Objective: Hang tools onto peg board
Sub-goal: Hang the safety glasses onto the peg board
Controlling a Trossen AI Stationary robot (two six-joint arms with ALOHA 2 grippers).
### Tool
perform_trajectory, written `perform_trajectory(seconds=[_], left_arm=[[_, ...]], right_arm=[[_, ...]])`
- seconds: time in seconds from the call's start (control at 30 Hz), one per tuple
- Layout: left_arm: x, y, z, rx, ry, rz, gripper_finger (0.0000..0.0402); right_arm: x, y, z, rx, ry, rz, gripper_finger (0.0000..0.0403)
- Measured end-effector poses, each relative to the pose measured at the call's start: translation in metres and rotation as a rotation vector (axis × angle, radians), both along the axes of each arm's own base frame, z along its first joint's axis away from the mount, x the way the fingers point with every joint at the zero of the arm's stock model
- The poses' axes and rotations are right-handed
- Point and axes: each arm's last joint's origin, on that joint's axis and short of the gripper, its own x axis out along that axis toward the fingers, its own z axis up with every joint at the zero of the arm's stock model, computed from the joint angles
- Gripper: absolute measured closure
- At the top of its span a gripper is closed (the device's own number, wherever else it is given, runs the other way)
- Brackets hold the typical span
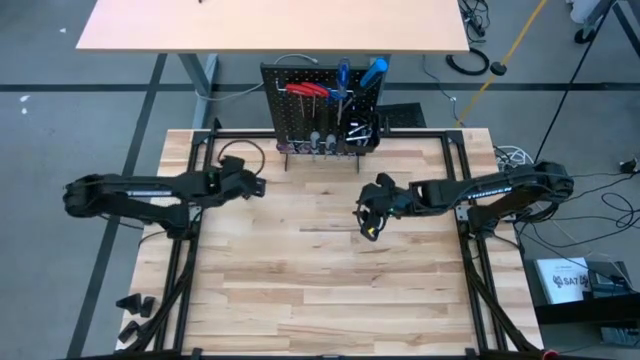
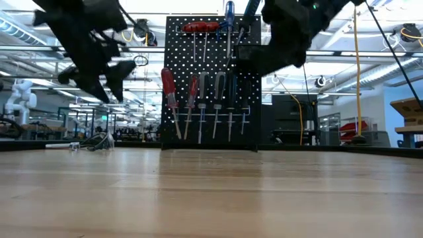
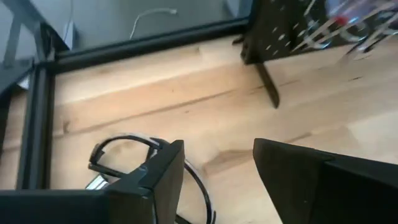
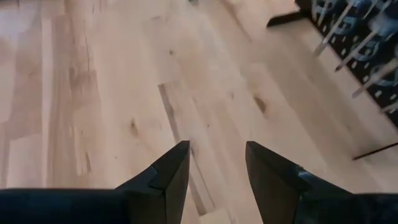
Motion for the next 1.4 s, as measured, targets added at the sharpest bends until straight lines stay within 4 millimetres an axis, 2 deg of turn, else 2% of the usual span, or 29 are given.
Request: perform_trajectory(seconds=[0.23, 0.53, 1.1, 1.23, 1.4], left_arm=[[0.013, 0.019, -0.026, -0.105, 0.098, 0.034, 0.0221], [0.021, 0.029, -0.055, -0.223, 0.196, 0.09, 0.0221], [0.035, 0.034, -0.073, -0.334, 0.184, -0.009, 0.0223], [0.035, 0.033, -0.073, -0.347, 0.19, -0.025, 0.0245], [0.035, 0.033, -0.073, -0.342, 0.201, -0.041, 0.0308]], right_arm=[[-0.006, 0.0, -0.024, 0.038, 0.015, -0.037, 0.0254], [-0.005, 0.0, -0.026, 0.045, -0.016, -0.042, 0.0254], [-0.005, 0.0, -0.026, 0.042, -0.013, -0.041, 0.0254], [-0.005, 0.0, -0.026, 0.041, -0.012, -0.041, 0.0254], [-0.005, 0.0, -0.026, 0.041, -0.012, -0.041, 0.0254]])
